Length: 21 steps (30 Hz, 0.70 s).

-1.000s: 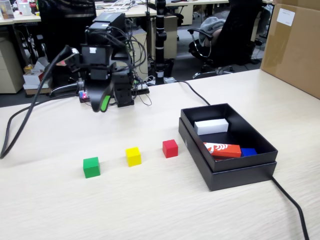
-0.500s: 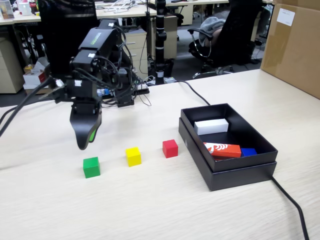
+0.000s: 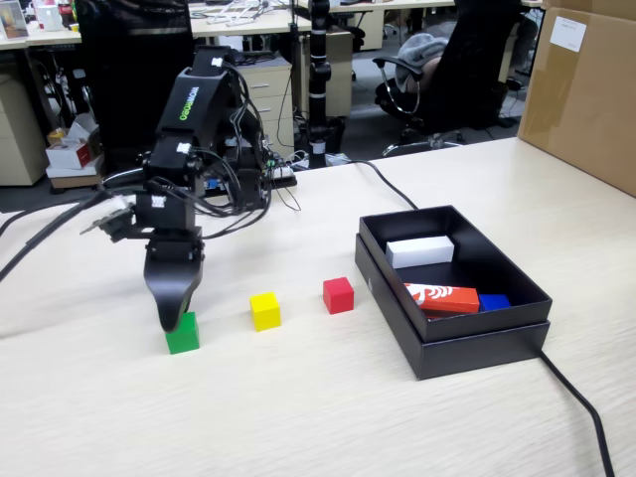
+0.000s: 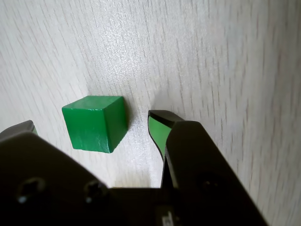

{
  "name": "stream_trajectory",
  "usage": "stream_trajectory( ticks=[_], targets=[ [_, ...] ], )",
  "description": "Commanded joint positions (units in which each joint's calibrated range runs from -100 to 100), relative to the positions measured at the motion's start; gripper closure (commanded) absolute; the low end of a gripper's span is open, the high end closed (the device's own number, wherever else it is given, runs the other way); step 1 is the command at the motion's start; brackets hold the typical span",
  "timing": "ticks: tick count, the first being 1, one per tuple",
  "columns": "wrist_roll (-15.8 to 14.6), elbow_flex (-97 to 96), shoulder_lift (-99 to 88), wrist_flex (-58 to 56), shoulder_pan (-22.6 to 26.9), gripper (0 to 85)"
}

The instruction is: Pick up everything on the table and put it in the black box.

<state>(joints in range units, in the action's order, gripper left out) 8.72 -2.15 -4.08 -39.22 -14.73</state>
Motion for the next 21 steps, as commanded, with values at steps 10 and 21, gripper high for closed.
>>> stream_trajectory(
  ticks=[10,21],
  targets=[
    [0.9,2.5,3.1,4.4,0.2,38.2],
    [3.8,2.7,4.5,4.1,0.2,52.0]
  ],
)
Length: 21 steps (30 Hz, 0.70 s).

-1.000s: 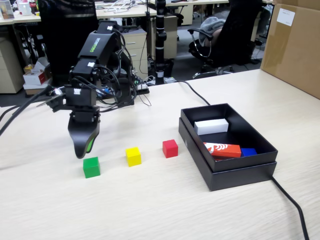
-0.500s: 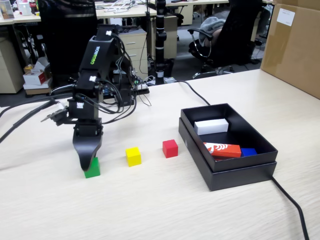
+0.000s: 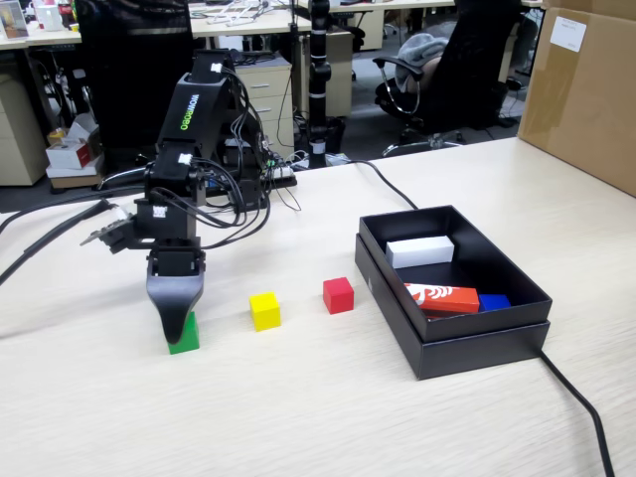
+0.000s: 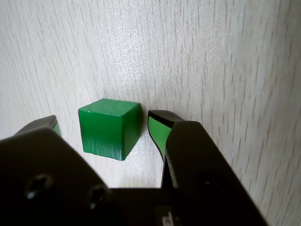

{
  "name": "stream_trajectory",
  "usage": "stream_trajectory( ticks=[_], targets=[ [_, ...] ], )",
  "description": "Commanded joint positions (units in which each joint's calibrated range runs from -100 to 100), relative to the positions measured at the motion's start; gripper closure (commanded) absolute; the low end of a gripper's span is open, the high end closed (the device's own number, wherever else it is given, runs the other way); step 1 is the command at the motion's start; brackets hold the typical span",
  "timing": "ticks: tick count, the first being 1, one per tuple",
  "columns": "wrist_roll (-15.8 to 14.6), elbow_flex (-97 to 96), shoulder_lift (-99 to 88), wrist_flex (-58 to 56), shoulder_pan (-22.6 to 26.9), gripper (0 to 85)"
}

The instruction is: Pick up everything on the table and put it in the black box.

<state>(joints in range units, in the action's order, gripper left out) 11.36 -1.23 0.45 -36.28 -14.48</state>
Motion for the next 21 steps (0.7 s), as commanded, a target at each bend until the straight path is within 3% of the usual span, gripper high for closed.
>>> stream_trajectory(
  ticks=[1,5,12,21],
  targets=[
    [1.3,1.9,-0.1,1.2,0.0,56.5],
    [1.3,2.0,0.1,1.2,0.0,62.8],
    [1.3,3.0,-0.3,1.2,-0.1,83.3],
    [-0.1,6.0,-17.4,-8.9,0.7,83.3]
  ],
)
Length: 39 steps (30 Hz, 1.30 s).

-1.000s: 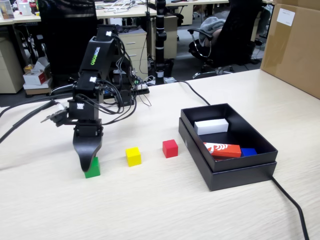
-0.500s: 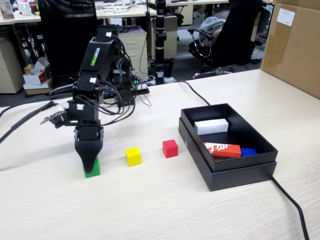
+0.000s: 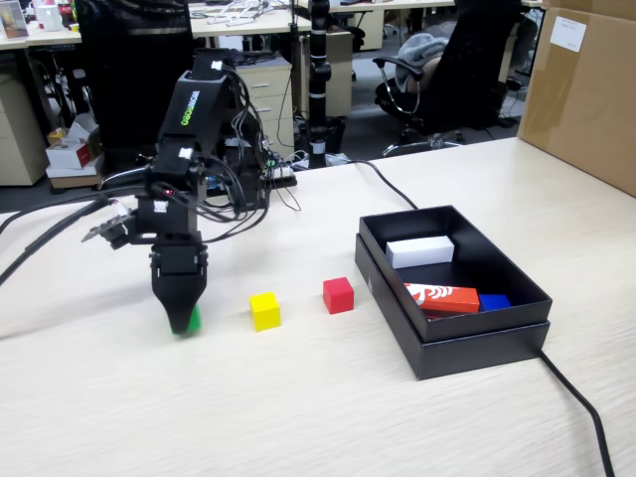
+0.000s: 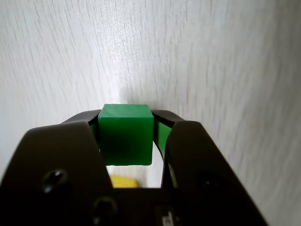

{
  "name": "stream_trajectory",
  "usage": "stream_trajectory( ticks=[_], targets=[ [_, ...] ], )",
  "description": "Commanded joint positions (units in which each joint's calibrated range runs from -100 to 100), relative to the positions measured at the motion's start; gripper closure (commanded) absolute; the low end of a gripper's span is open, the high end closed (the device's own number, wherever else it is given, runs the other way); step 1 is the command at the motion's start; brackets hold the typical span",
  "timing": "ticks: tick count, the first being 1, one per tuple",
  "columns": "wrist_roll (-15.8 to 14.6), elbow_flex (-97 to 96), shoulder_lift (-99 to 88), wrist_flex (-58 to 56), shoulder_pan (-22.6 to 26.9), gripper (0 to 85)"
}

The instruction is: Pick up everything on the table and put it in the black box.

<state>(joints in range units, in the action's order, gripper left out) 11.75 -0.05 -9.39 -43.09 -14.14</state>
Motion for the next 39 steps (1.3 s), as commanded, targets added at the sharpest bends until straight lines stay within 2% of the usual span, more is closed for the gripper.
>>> stream_trajectory(
  ticks=[1,5,6,9,14,16,21,22,23,35,39],
  targets=[
    [-1.0,4.9,-12.0,-3.3,1.0,83.3],
    [-3.4,4.9,-25.8,-9.2,4.7,83.3],
    [-5.5,4.9,-33.5,-11.7,8.5,83.3],
    [-8.1,5.7,-39.8,-13.8,13.4,83.3],
    [-12.2,8.3,-43.5,-14.2,21.9,83.3],
    [-14.9,12.9,-36.7,-14.2,26.1,83.1],
    [-16.2,17.5,-24.6,-14.1,28.2,83.1],
    [-16.6,21.8,-13.7,-14.1,28.3,82.7],
    [-16.6,22.3,-11.4,-14.1,28.4,82.7],
    [-16.6,21.2,-0.8,-13.2,28.5,81.9],
    [-16.8,18.0,-0.4,-13.2,28.6,65.7]
  ],
)
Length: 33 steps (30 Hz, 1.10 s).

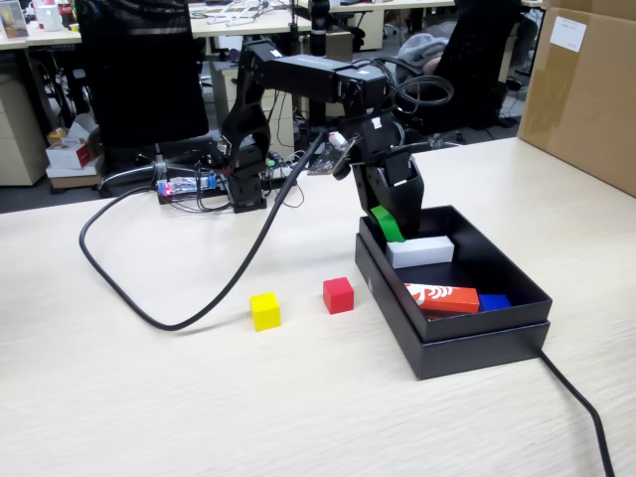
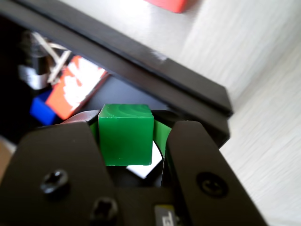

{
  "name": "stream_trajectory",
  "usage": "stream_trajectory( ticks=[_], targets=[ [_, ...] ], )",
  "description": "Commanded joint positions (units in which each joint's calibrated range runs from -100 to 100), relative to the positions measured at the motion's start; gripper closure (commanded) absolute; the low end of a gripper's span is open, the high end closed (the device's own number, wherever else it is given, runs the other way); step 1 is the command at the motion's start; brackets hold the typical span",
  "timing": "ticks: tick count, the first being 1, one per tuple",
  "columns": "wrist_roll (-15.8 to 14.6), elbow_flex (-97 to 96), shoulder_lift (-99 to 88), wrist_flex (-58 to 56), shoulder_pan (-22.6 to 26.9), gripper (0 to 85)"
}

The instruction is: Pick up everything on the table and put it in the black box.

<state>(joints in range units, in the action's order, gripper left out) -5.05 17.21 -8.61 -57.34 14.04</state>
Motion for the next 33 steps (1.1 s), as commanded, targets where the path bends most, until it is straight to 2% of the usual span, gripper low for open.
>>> stream_trajectory(
  ticks=[1,3,7,16,17,18,21,25,26,33],
  targets=[
    [0.0,0.3,-1.2,1.1,0.3,64.8],
    [0.0,-0.8,-1.2,1.1,0.3,64.4],
    [0.0,-1.2,-1.5,1.1,0.3,57.6],
    [0.0,1.0,-10.4,1.1,-0.4,57.3],
    [0.0,1.3,-14.3,1.1,-1.0,50.9],
    [0.0,1.7,-16.2,0.9,-1.3,49.3],
    [0.2,3.5,-20.7,0.7,-2.4,49.3],
    [1.9,4.2,-25.8,0.6,-4.4,49.3],
    [3.1,4.2,-27.4,0.6,-5.7,49.2],
    [8.1,-4.6,-30.6,-0.2,-12.5,39.0]
  ],
)
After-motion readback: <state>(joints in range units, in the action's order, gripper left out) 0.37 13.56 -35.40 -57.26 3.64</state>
